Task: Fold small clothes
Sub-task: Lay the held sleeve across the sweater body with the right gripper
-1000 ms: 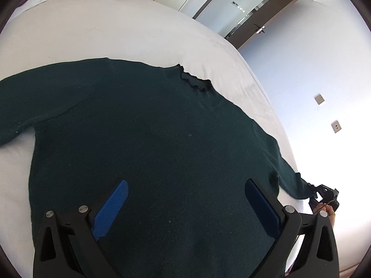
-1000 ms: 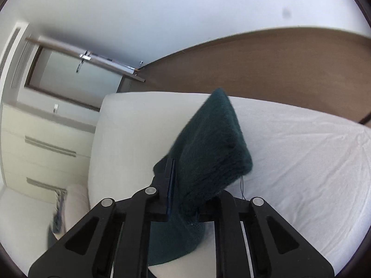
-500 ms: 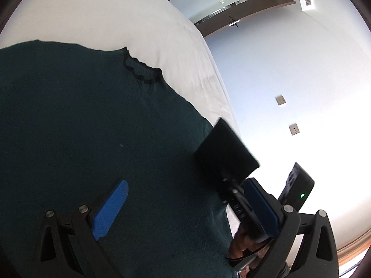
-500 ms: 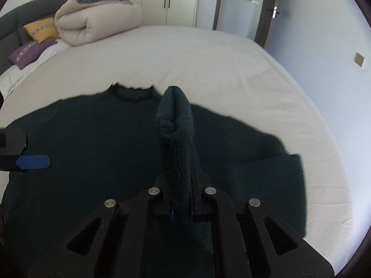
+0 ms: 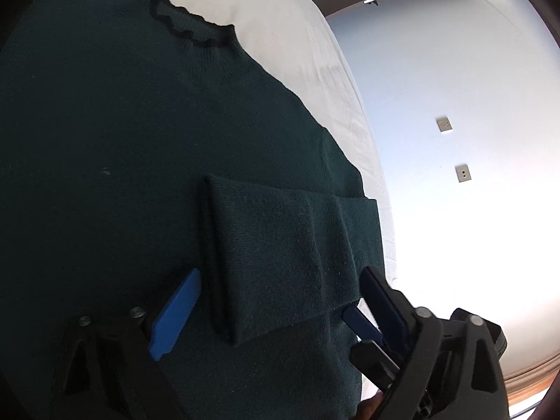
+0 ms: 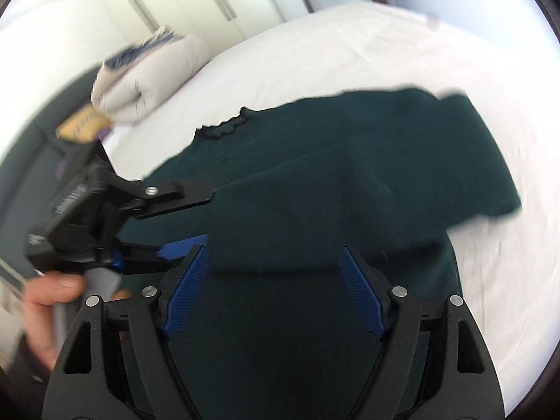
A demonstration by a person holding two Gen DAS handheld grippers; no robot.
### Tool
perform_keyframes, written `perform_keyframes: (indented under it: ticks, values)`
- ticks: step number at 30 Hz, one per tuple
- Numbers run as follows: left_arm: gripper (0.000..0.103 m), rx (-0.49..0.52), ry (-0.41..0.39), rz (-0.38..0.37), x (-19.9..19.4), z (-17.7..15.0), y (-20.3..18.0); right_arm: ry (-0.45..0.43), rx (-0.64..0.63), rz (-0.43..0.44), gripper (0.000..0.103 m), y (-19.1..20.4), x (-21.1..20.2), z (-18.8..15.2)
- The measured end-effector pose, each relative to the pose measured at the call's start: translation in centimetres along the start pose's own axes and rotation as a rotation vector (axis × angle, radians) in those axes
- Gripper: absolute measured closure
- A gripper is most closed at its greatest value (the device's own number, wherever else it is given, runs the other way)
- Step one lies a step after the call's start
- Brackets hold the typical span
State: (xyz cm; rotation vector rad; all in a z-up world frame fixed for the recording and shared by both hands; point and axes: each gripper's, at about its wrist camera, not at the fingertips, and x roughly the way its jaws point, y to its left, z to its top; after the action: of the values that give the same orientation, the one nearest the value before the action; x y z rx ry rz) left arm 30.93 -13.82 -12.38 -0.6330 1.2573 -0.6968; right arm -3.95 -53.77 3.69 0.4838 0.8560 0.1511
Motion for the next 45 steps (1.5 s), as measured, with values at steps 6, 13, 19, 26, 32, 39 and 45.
perform_keyframes:
  ticks: [6, 13, 19, 26, 32, 39, 45]
  values:
    - [0.093, -0.005, 0.020, 0.076, 0.9, 0.1, 0.3, -0.008, 0.254, 0.128, 0.026, -3.5, 0.8, -2.5]
    - [0.096, 0.043, -0.110, 0.107, -5.4, 2.0, 0.9, -0.006, 0.367, 0.193, 0.027, -5.5, 2.1, -3.3]
    - [0.096, 0.000, -0.208, 0.194, -11.2, 4.2, 5.7, -0.033, 0.425, 0.167, 0.027, -7.0, 0.8, -3.2]
    - [0.096, -0.060, -0.237, 0.238, -13.8, 5.0, 10.8, -0.052, 0.524, 0.179, 0.025, -7.5, 1.7, -2.3]
    - [0.095, -0.040, -0.220, 0.279, -12.7, 4.9, 11.7, -0.064, 0.588, 0.243, 0.025, -7.8, 0.7, -0.8]
    - [0.095, -0.024, -0.207, 0.285, -12.2, 4.2, 12.5, -0.036, 0.635, 0.310, 0.025, -7.5, 3.4, 2.9]
    - [0.095, -0.020, -0.208, 0.276, -12.3, 3.9, 12.2, 0.074, 0.662, 0.307, 0.025, -7.4, 7.4, 2.5]
